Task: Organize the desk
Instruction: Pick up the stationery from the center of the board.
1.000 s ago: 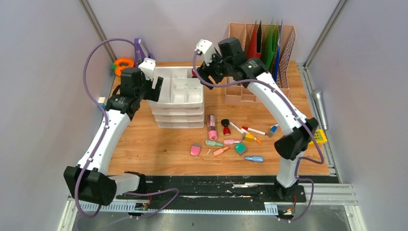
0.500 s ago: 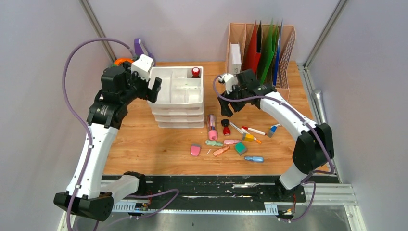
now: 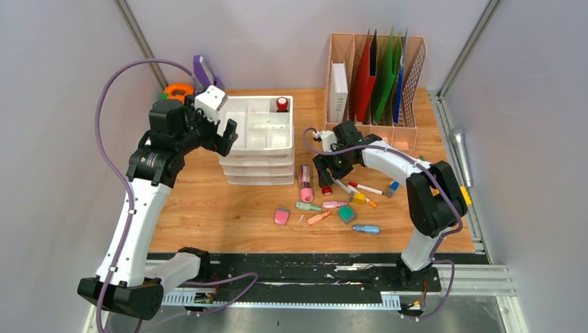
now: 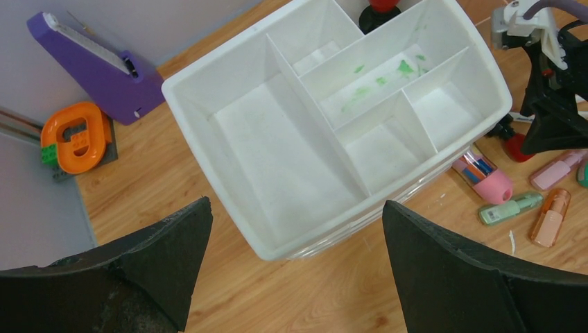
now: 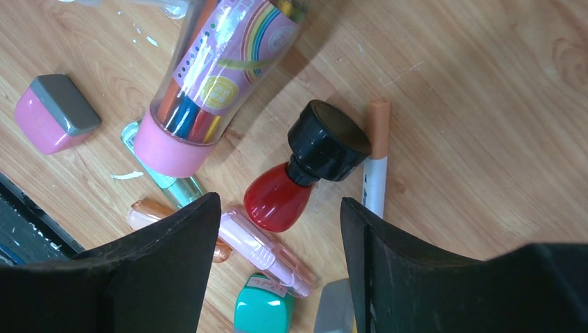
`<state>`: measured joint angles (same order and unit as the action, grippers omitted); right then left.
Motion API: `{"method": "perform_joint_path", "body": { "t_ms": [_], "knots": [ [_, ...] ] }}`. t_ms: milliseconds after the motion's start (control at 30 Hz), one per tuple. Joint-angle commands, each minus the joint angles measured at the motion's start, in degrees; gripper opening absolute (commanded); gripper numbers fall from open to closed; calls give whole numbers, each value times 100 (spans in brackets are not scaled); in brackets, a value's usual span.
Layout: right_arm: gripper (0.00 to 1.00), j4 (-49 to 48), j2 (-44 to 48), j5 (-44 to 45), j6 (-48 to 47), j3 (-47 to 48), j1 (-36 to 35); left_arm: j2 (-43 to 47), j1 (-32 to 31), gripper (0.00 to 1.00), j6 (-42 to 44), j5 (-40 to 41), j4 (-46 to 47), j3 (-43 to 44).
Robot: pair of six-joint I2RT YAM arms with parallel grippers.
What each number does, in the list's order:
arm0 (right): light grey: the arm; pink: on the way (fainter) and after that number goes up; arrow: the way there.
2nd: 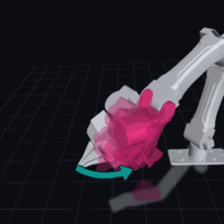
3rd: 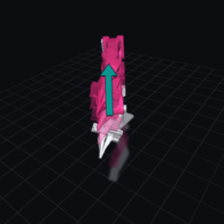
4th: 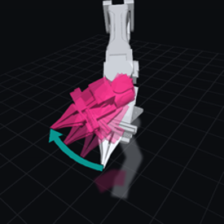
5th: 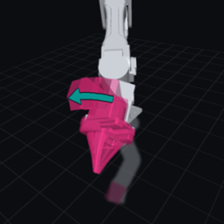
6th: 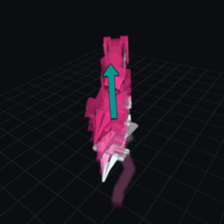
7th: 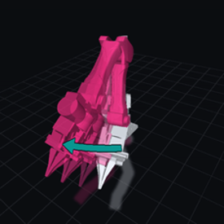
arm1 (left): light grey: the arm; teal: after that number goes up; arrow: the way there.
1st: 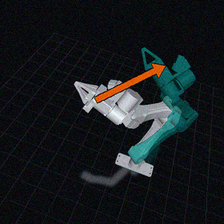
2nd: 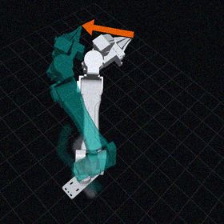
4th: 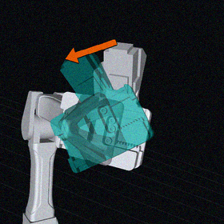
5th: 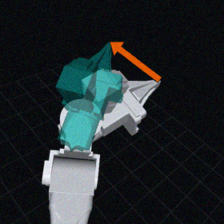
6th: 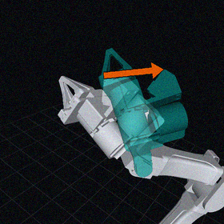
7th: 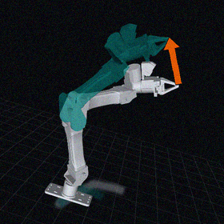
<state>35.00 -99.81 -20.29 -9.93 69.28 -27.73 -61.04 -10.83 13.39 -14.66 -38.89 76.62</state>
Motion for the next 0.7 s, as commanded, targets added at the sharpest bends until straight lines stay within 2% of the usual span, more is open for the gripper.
{"method": "perform_joint_path", "body": {
  "t_ms": [0, 433, 667],
  "knots": [
    [64, -248, -211, -312, 229, -35, -31, 123, -7, 100, -58, -92, 43, -1],
    [52, -228, -592, -196, 317, -129, -162, 114, -7, 100, -94, -122, 75, 28],
    [28, -154, -516, 20, 249, -67, -163, 157, -7, 100, -35, -118, 63, -6]
  ]
}}
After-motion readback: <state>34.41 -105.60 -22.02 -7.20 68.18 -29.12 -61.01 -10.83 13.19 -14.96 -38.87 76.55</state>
